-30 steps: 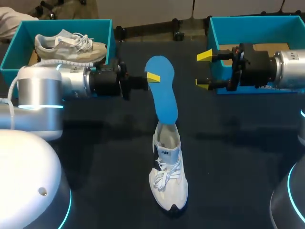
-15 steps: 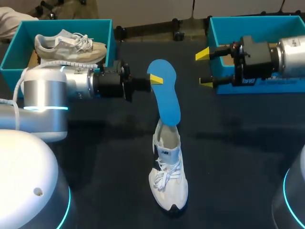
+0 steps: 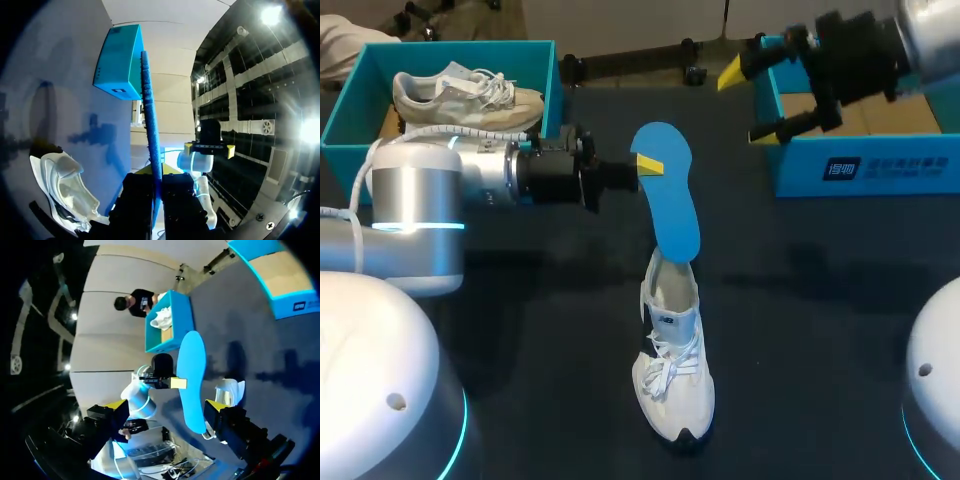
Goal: Take the shoe out of the shoebox, open the shoe tongue, remove and reinsert the insole, then place the shoe into the shoebox
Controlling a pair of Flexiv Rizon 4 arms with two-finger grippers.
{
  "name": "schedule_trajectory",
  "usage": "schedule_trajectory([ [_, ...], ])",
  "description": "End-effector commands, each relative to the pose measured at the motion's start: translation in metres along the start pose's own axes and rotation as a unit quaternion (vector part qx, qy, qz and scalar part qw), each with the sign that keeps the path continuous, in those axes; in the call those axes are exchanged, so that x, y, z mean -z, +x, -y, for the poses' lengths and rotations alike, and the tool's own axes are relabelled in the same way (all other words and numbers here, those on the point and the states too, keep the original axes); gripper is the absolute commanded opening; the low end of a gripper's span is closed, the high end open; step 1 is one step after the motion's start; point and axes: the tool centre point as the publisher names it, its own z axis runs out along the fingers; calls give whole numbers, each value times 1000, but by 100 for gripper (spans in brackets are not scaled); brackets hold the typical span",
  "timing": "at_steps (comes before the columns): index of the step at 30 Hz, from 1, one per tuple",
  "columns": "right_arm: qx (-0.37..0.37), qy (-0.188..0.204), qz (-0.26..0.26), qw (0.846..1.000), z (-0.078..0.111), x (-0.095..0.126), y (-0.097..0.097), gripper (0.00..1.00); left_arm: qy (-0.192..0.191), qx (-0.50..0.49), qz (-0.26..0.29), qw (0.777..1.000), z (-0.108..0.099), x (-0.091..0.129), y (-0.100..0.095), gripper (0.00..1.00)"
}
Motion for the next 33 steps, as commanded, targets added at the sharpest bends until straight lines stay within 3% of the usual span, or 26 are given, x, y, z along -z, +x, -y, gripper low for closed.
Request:
schedule_trajectory([
  [1,6,-1,219,976,-2,9,15,100,-1,0,0,1000,0,0,0,0],
  [15,-4,3,382,924,0,5,42,100,-1,0,0,1000,0,0,0,0],
  [24,19,9,441,897,3,-16,58,100,-1,0,0,1000,0,0,0,0],
  [33,22,11,468,883,12,-34,60,100,-1,0,0,1000,0,0,0,0],
])
